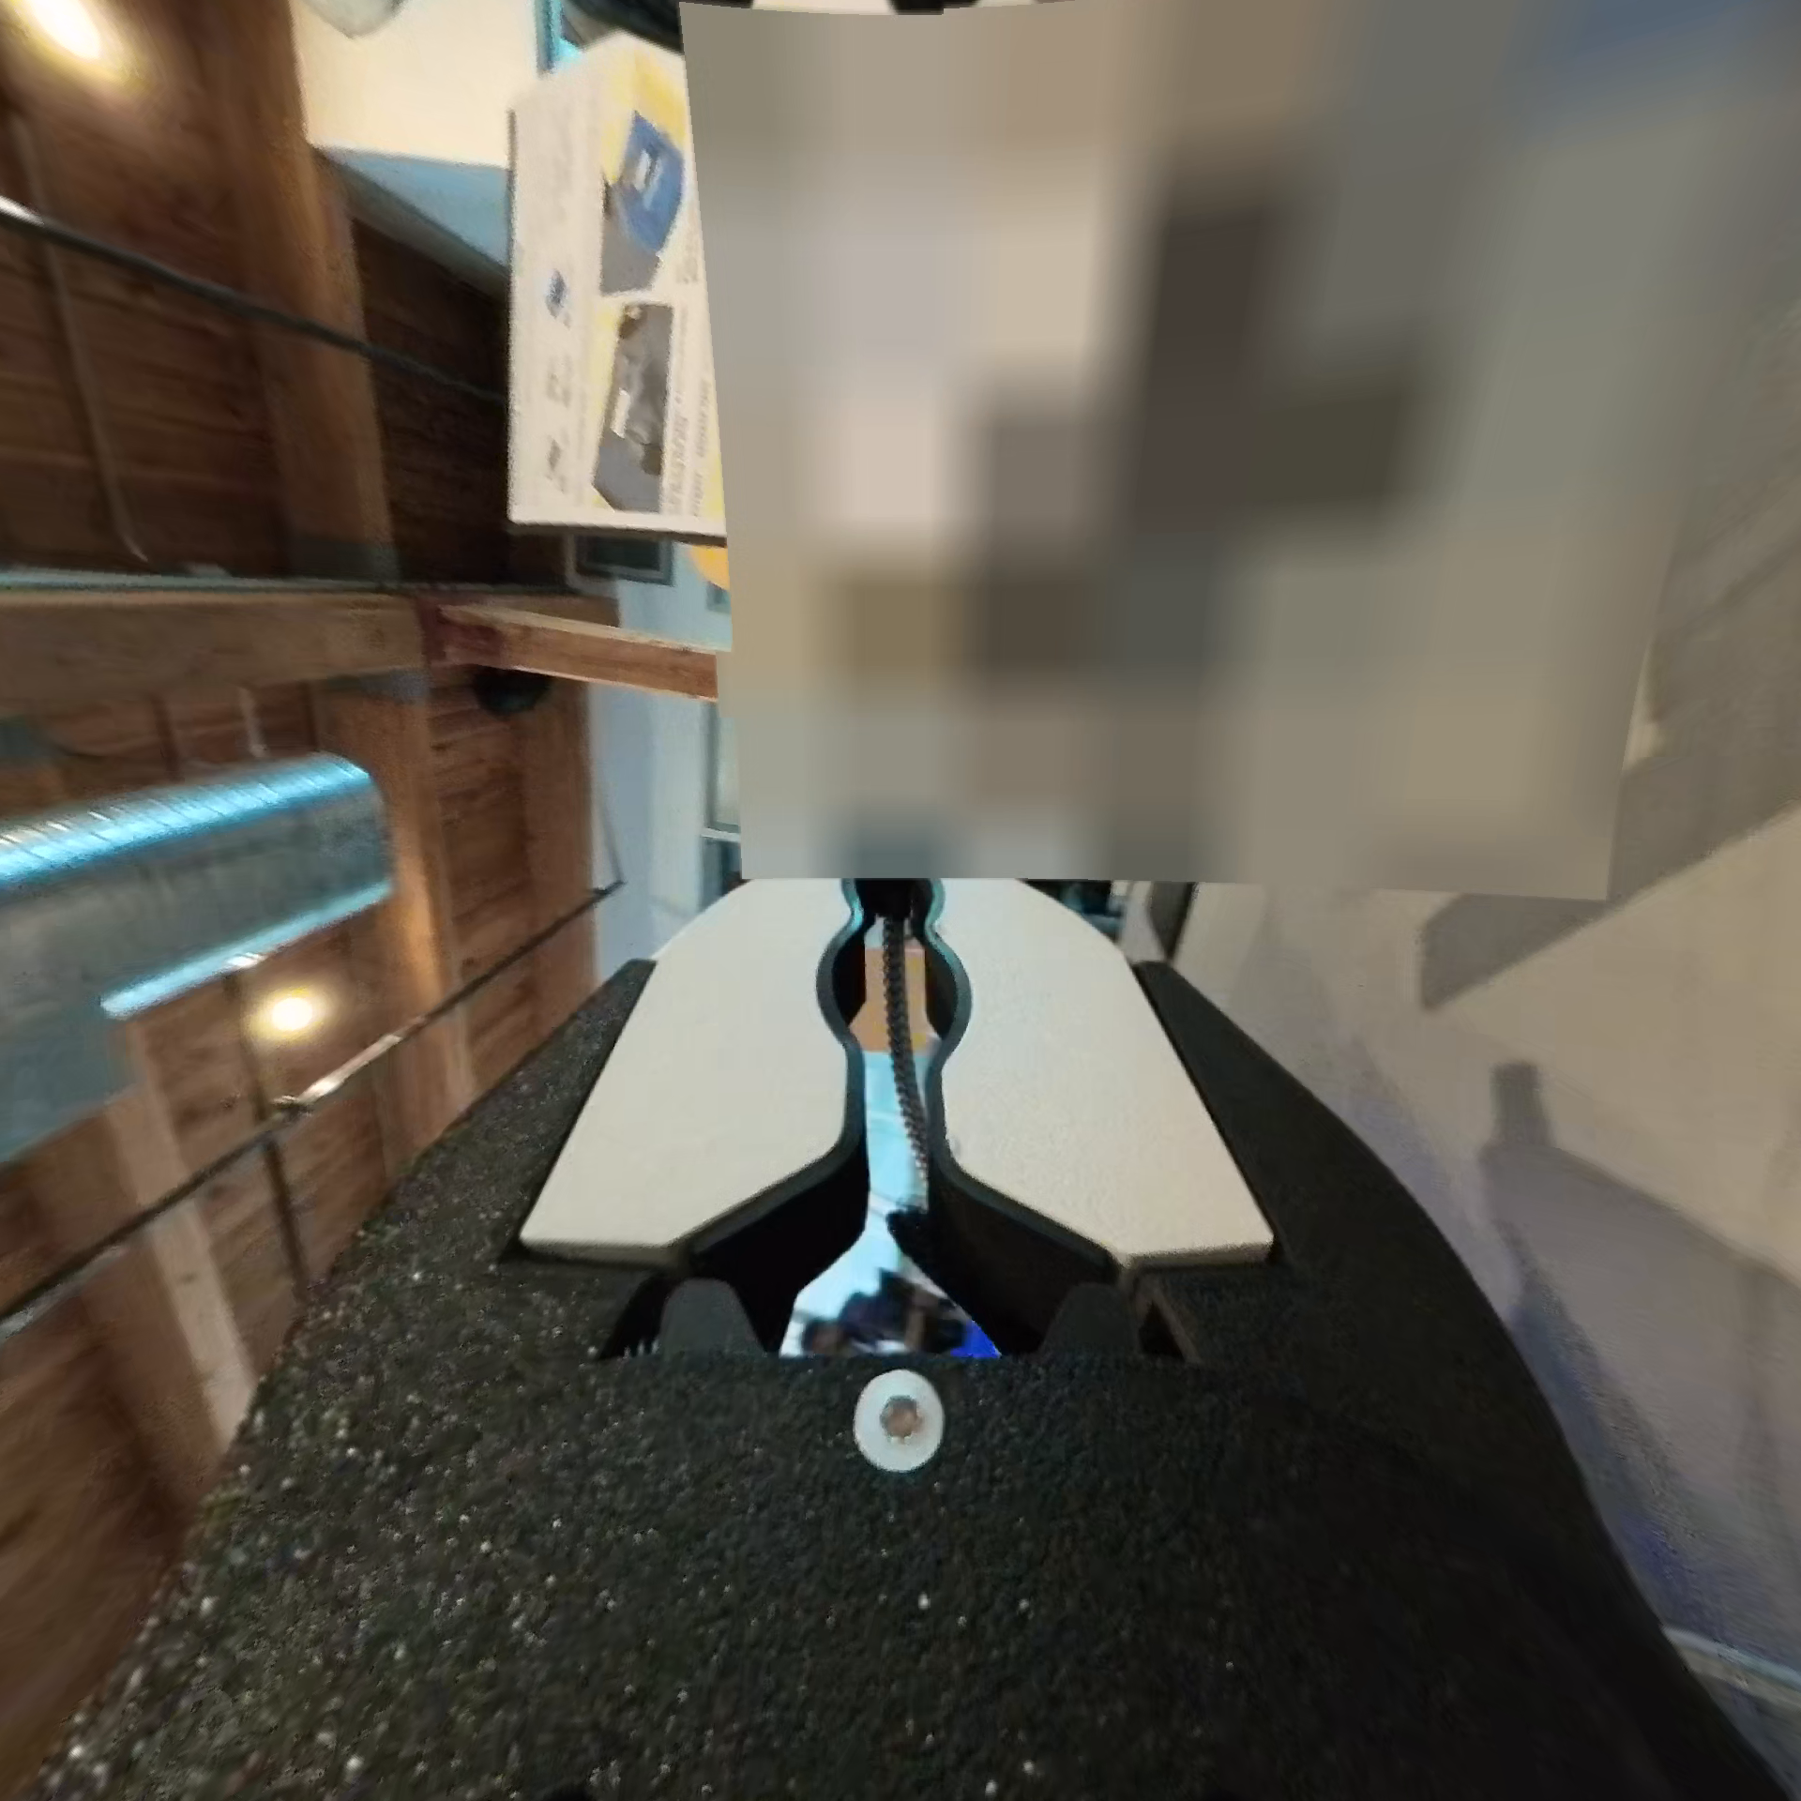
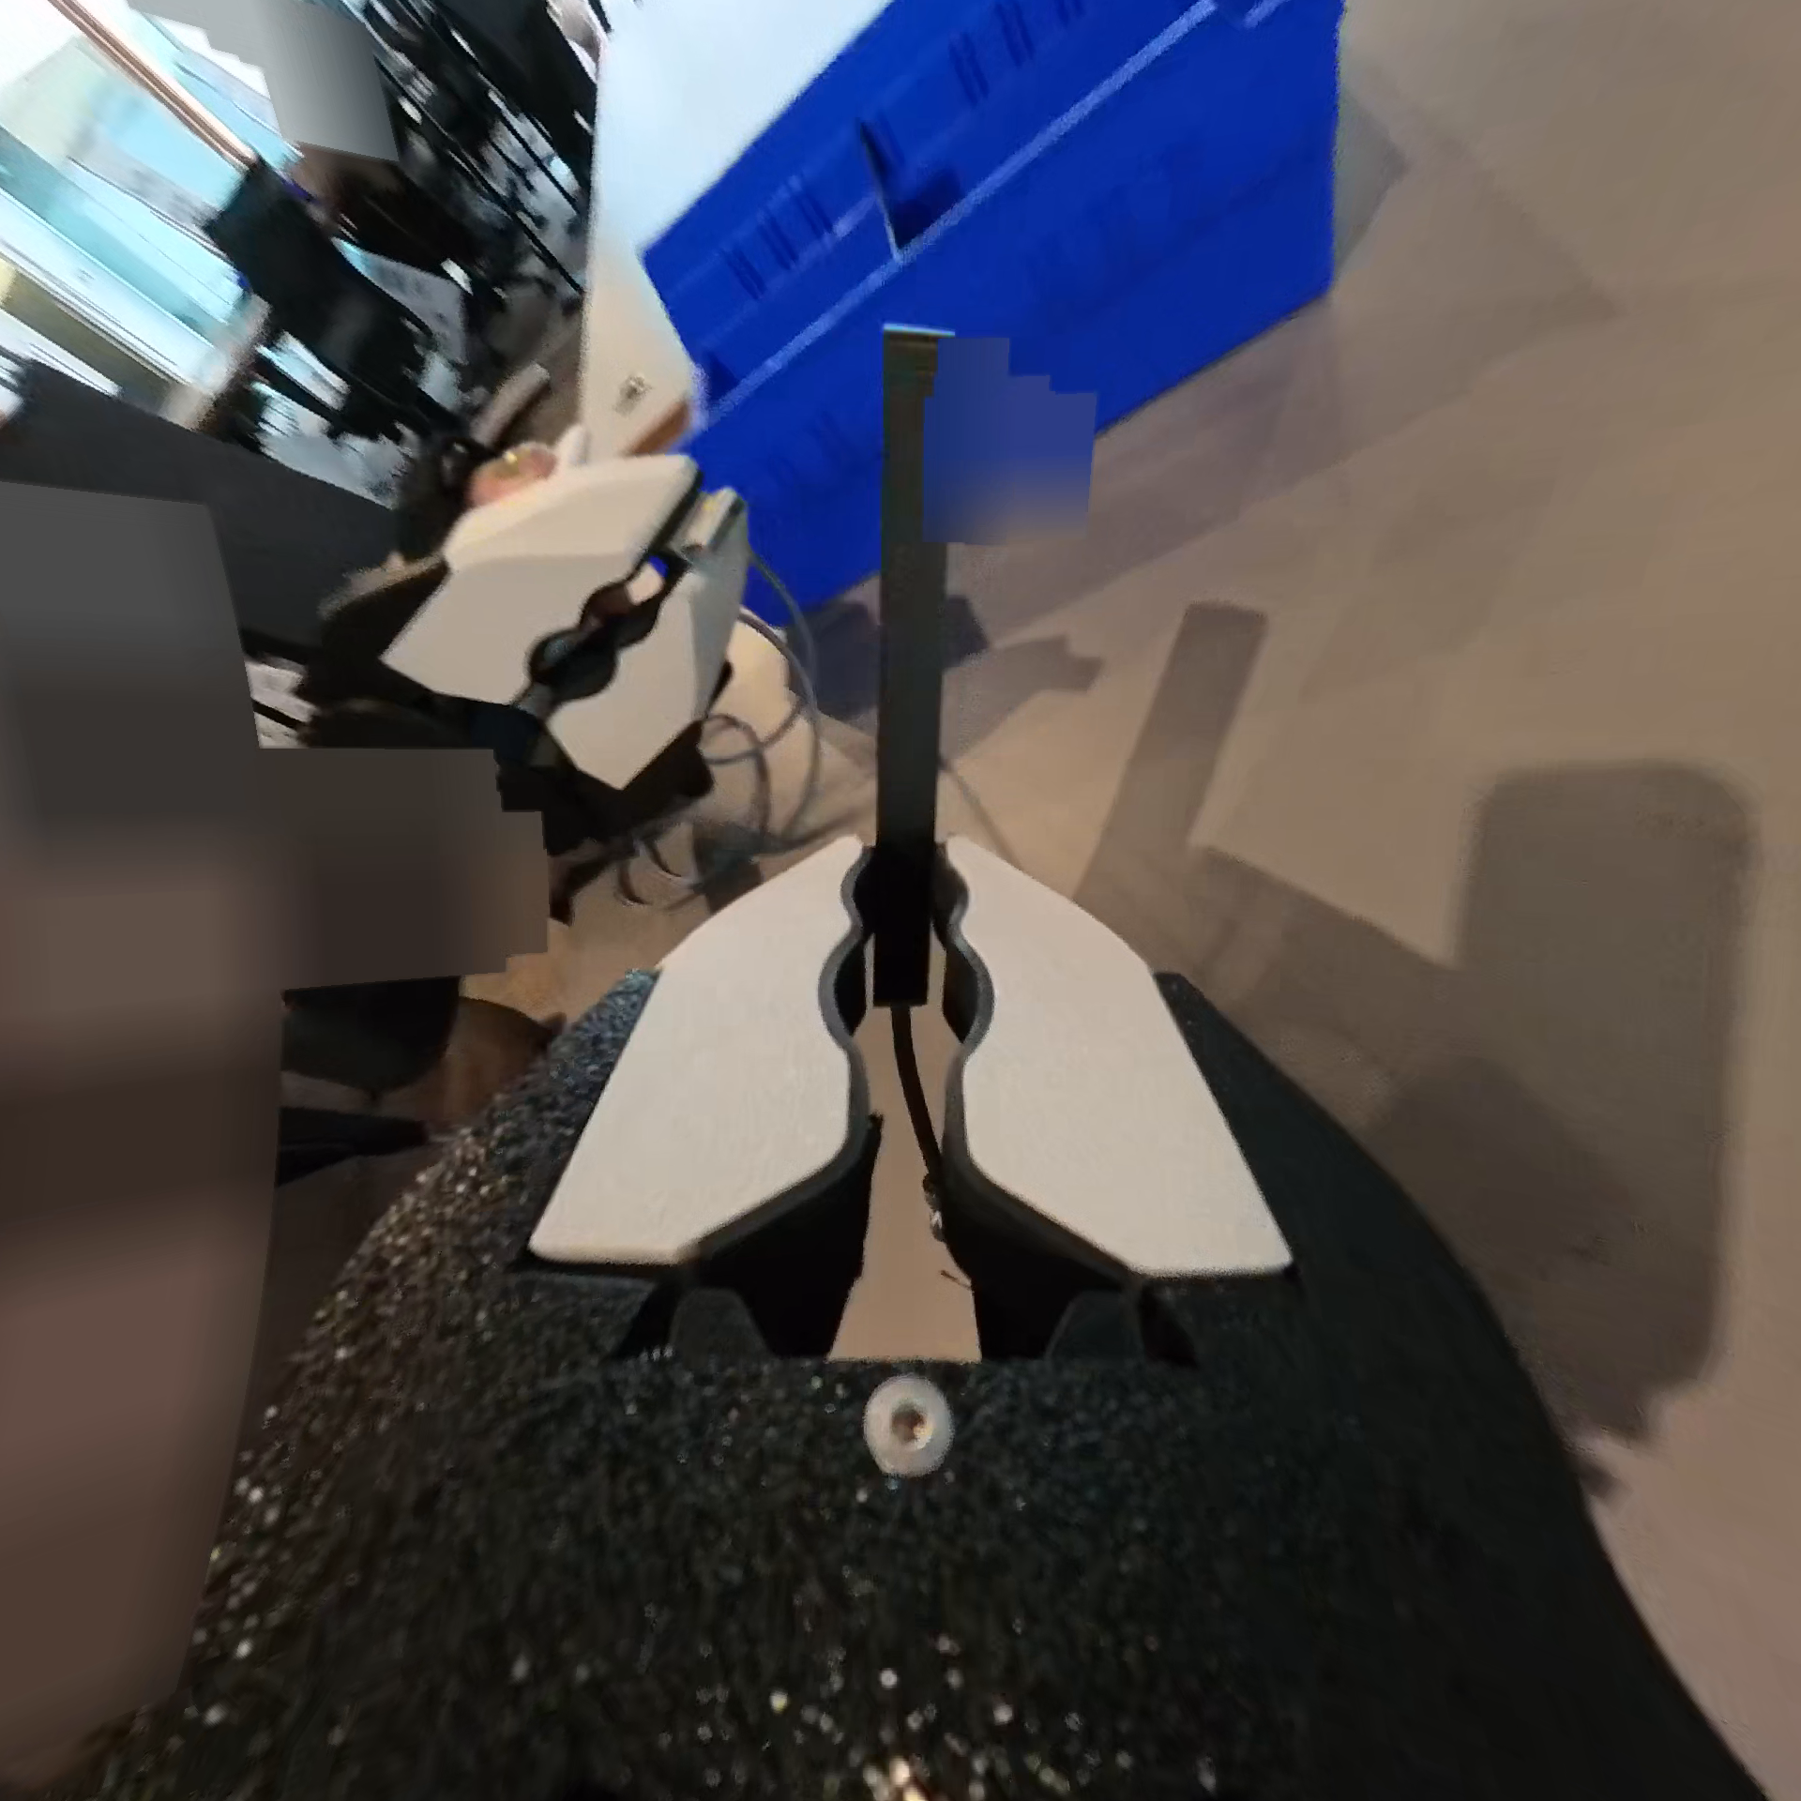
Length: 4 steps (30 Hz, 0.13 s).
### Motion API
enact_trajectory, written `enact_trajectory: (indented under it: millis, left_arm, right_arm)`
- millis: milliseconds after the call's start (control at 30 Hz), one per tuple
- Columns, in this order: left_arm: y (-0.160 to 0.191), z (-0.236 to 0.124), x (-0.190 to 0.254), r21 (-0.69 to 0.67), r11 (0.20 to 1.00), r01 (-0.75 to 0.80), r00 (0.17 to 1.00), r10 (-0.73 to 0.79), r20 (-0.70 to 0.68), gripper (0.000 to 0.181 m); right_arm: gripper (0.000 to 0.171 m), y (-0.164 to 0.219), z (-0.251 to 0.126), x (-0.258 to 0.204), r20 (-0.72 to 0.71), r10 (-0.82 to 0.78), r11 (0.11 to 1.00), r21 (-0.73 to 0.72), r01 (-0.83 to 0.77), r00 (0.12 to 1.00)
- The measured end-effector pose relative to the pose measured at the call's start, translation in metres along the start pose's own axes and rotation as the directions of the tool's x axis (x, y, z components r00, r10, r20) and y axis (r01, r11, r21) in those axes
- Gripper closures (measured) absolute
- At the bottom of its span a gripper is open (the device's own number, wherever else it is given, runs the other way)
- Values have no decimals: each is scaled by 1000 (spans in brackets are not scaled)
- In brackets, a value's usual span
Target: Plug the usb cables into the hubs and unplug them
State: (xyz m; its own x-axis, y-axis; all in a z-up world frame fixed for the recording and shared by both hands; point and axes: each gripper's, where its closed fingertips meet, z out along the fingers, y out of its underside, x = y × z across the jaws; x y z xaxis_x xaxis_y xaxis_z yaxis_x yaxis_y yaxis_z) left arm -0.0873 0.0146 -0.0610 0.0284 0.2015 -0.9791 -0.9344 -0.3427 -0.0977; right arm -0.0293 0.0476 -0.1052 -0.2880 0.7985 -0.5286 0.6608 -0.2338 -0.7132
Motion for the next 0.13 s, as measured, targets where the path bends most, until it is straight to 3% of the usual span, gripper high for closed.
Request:
enact_trajectory:
  millis: [133]
  left_arm:
    - [-7, 4, -28, 30, 993, -110, 989, 107, 100, 175]
  right_arm:
    - [161, -15, -11, -19, 128, 39, 994, 93, -52, 991]
